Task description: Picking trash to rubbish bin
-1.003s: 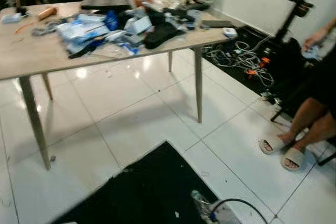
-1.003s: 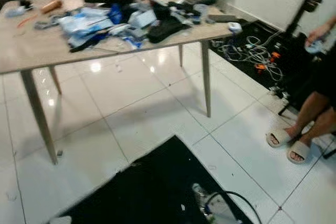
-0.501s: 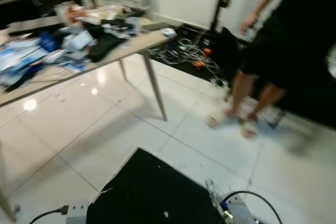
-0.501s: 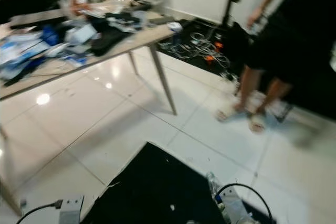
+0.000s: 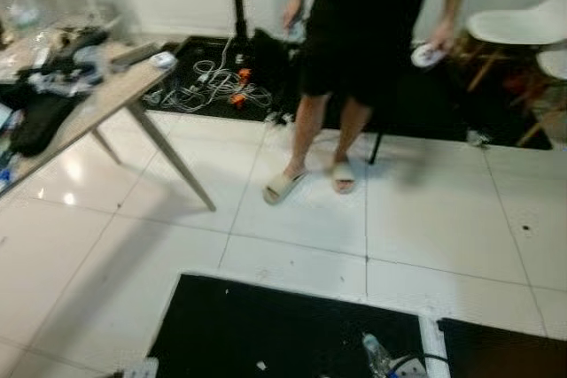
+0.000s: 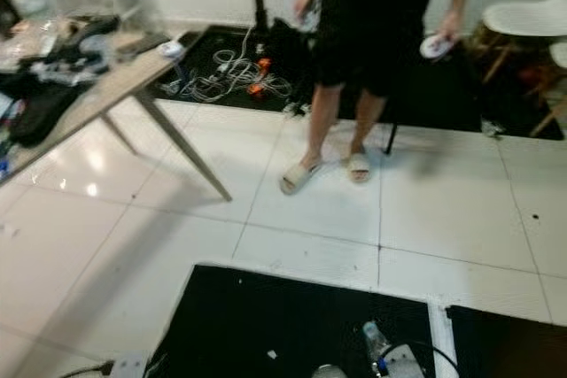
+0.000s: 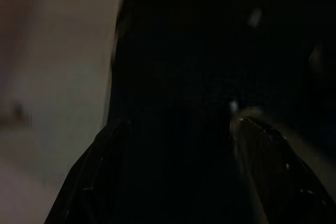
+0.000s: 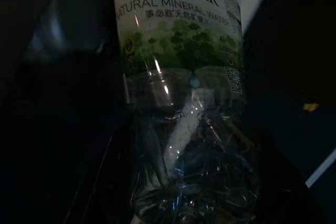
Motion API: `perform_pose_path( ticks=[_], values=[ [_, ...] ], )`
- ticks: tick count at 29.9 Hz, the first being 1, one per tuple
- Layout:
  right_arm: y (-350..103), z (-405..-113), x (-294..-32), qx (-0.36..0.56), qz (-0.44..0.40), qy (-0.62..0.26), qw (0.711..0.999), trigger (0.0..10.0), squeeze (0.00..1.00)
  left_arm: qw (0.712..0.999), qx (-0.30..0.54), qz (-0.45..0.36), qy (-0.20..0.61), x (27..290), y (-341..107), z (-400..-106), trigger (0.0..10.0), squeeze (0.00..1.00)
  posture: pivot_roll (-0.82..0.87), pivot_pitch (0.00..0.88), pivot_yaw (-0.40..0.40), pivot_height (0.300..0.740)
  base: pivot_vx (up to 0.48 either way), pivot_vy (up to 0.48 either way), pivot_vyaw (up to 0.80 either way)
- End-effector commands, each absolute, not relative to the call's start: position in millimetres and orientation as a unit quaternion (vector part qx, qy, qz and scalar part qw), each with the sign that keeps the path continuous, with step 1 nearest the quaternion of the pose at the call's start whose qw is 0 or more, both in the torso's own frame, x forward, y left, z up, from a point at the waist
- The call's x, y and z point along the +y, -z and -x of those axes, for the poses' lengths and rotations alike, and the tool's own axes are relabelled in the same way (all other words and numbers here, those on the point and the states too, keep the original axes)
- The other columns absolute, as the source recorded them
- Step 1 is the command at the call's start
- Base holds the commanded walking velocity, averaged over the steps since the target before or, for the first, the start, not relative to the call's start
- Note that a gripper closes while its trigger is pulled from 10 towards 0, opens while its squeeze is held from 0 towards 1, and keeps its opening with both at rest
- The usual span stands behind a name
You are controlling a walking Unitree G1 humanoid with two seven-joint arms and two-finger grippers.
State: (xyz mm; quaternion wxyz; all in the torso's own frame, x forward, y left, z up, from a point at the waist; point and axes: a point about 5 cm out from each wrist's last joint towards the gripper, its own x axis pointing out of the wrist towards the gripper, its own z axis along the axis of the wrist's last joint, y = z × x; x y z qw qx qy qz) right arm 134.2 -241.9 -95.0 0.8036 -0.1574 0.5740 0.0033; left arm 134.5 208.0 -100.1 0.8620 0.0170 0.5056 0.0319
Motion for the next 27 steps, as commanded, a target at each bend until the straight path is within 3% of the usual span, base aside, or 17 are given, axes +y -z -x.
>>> perform_pose_path(
  ticks=[1,11,27],
  values=[
    [99,-131,-232,0.578,0.148,-0.012,0.803,10.0,0.0,0.848,0.529,-0.017,-0.033,209,105,-119,10.0,0.0,-0.1,0.044,0.085,0.74,0.0,0.0,-0.79],
    [95,-146,-225,0.561,0.155,-0.027,0.813,10.0,0.0,0.85,0.526,-0.016,-0.029,208,104,-123,10.0,0.0,-0.09,0.039,0.091,0.74,0.0,0.0,-0.79],
    [96,-144,-224,0.563,0.147,-0.023,0.813,10.0,0.0,0.847,0.53,-0.031,-0.014,205,105,-123,10.0,0.0,-0.07,0.025,0.083,0.74,0.0,0.0,-0.79]
  ],
)
